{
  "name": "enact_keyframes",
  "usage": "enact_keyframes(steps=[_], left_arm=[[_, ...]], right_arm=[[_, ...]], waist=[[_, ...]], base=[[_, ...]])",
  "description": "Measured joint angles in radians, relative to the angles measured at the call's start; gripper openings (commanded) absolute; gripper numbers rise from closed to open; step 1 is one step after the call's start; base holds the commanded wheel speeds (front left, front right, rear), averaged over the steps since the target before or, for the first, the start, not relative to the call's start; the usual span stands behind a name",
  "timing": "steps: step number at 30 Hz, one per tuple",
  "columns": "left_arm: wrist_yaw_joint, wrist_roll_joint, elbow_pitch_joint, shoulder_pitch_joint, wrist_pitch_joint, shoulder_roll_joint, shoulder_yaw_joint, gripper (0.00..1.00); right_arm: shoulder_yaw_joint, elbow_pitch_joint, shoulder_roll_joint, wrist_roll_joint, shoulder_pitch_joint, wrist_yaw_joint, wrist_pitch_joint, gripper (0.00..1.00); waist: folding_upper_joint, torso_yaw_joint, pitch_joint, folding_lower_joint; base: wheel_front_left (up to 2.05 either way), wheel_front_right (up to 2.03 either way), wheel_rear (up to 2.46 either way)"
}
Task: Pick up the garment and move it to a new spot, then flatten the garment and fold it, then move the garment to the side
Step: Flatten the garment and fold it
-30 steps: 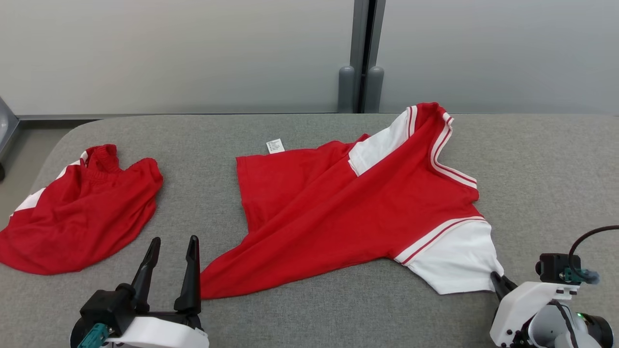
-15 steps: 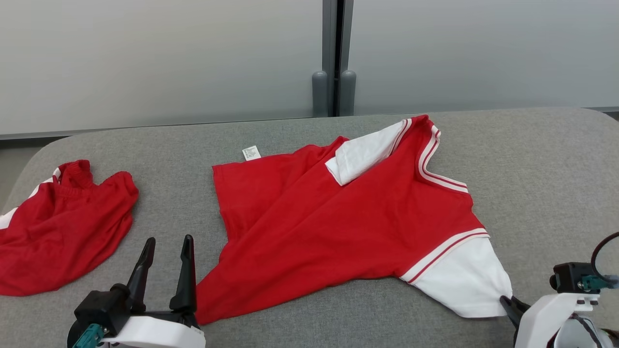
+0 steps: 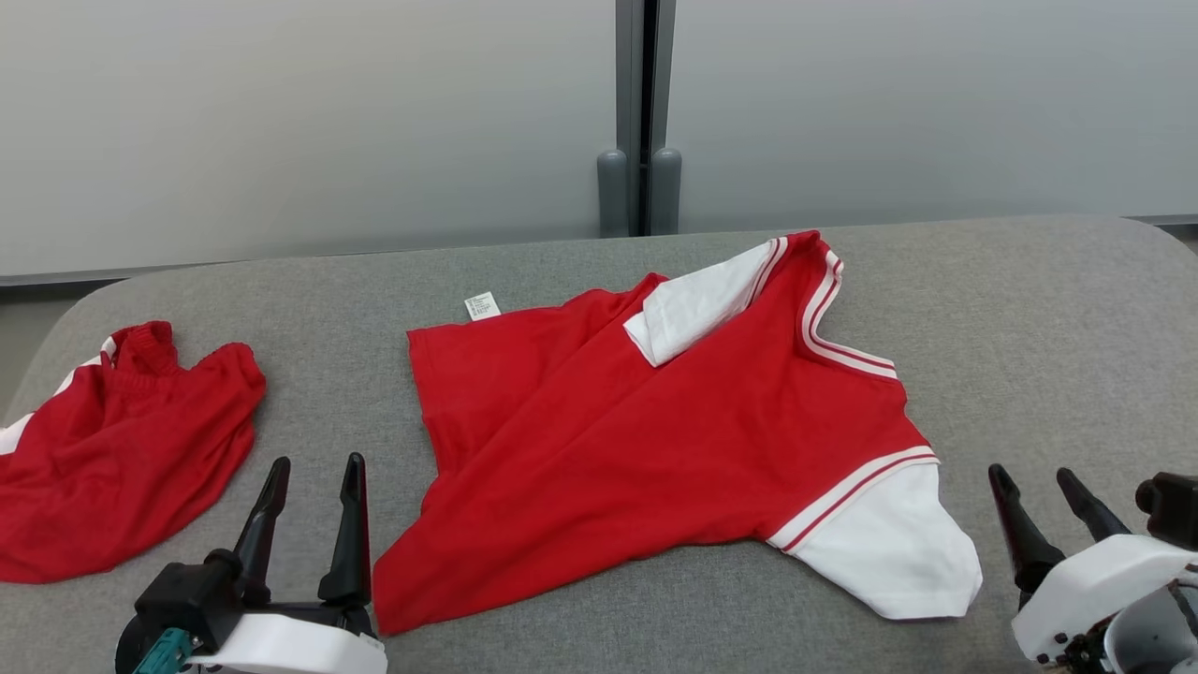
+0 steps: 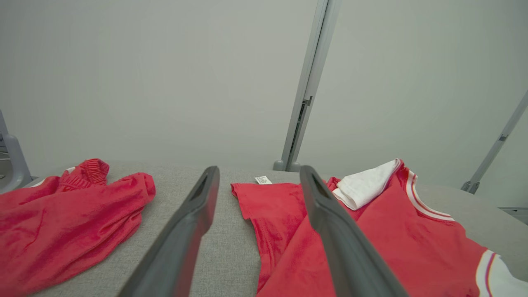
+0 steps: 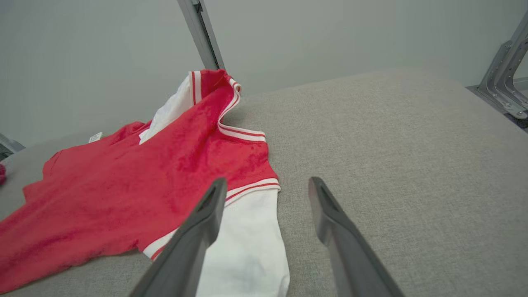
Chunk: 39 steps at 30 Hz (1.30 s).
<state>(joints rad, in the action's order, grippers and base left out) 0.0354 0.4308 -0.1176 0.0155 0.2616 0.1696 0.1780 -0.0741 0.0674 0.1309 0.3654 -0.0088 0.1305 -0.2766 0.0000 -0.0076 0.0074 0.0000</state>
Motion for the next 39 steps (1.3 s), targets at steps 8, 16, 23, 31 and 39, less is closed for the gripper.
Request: enact_keyframes(steps=[8,16,23,31,39], left_arm=[[0.01,-0.041,0.013,0.009,0.0,0.015,-0.016,1.0],[0.034,-0.093,0.028,0.021,0.0,0.025,-0.034,1.0],[0.035,-0.111,0.032,0.032,0.0,0.01,-0.047,1.0],[0.026,-0.123,0.014,0.037,0.0,-0.006,-0.042,1.0],[0.019,-0.129,0.005,0.033,0.0,-0.014,-0.045,1.0]], right_arm=[[0.012,0.004,-0.036,-0.041,-0.011,0.0,0.349,1.0],[0.118,0.069,-0.028,-0.03,-0.027,0.0,0.475,1.0],[0.153,0.126,-0.013,-0.023,-0.035,0.0,0.498,1.0],[0.206,0.172,-0.01,-0.021,-0.082,0.0,0.507,1.0],[0.211,0.191,-0.004,-0.013,-0.094,0.0,0.515,1.0]], waist=[[0.0,-0.001,-0.026,0.0],[0.0,0.004,-0.035,0.0],[0.0,0.009,-0.036,0.0],[0.0,0.006,-0.035,0.0],[0.0,0.009,-0.032,0.0]], base=[[0.0,0.0,0.0],[0.0,0.0,0.0],[0.0,0.0,0.0],[0.0,0.0,0.0],[0.0,0.0,0.0]])
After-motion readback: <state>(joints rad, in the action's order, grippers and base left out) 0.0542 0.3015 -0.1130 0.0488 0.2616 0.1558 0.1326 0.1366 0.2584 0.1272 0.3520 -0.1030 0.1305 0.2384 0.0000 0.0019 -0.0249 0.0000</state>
